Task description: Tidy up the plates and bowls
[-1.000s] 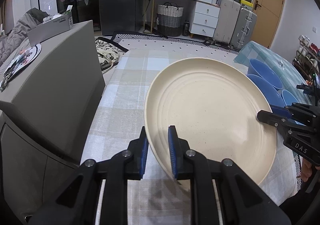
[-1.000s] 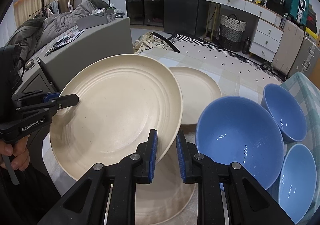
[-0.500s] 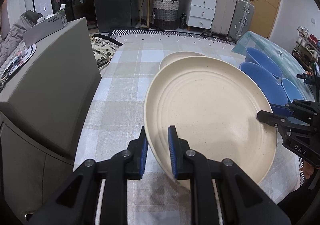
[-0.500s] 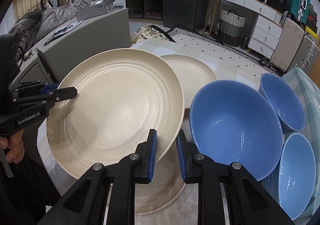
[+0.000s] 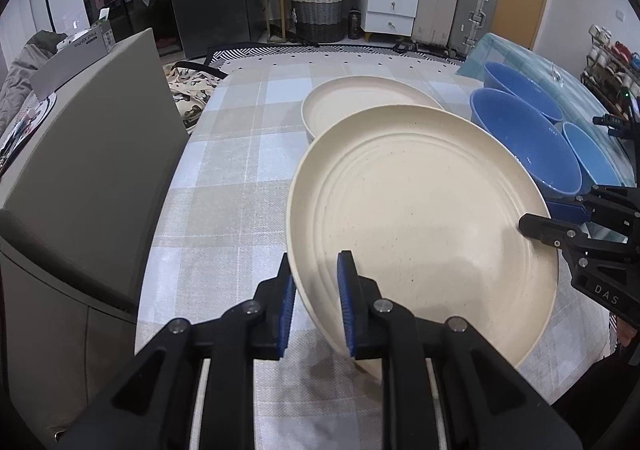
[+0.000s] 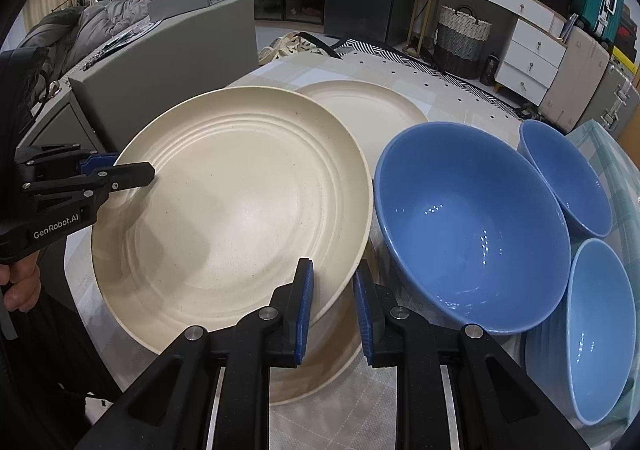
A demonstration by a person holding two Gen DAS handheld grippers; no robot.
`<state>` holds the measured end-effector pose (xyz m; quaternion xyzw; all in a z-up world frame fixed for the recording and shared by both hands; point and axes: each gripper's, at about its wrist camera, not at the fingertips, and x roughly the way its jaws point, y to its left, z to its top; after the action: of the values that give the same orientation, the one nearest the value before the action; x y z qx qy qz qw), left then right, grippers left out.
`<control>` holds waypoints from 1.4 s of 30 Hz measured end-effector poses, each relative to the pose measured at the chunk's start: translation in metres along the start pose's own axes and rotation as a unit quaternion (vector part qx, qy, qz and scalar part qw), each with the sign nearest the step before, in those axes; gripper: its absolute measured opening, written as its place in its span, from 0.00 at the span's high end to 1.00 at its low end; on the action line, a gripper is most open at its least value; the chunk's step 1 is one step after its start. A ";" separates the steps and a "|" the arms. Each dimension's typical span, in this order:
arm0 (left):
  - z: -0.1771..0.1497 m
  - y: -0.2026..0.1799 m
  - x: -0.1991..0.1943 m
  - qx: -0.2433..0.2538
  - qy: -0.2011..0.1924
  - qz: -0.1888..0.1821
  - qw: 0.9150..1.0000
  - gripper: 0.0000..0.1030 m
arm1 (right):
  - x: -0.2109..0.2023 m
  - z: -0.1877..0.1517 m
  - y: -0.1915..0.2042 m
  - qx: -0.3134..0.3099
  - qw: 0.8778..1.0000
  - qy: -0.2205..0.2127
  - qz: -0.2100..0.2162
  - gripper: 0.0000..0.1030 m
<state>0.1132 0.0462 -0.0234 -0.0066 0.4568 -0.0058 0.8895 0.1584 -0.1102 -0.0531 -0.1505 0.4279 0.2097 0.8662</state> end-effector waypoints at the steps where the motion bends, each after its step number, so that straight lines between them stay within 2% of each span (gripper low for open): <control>1: -0.001 0.000 0.001 0.002 0.002 0.001 1.000 0.82 | 0.000 -0.001 0.000 0.000 1.000 0.001 0.000 0.80; 28: -0.017 -0.027 0.024 0.066 0.053 0.023 0.996 0.78 | 0.019 -0.018 0.002 -0.011 0.999 0.042 -0.029 0.80; 42: -0.022 -0.040 0.031 0.097 0.071 0.034 0.992 0.77 | 0.039 -0.014 0.009 -0.010 0.997 0.065 -0.044 0.79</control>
<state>0.1131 0.0052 -0.0604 0.0958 0.5158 -0.0207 0.8511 0.1659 -0.0996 -0.0931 -0.1910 0.4746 0.1655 0.8432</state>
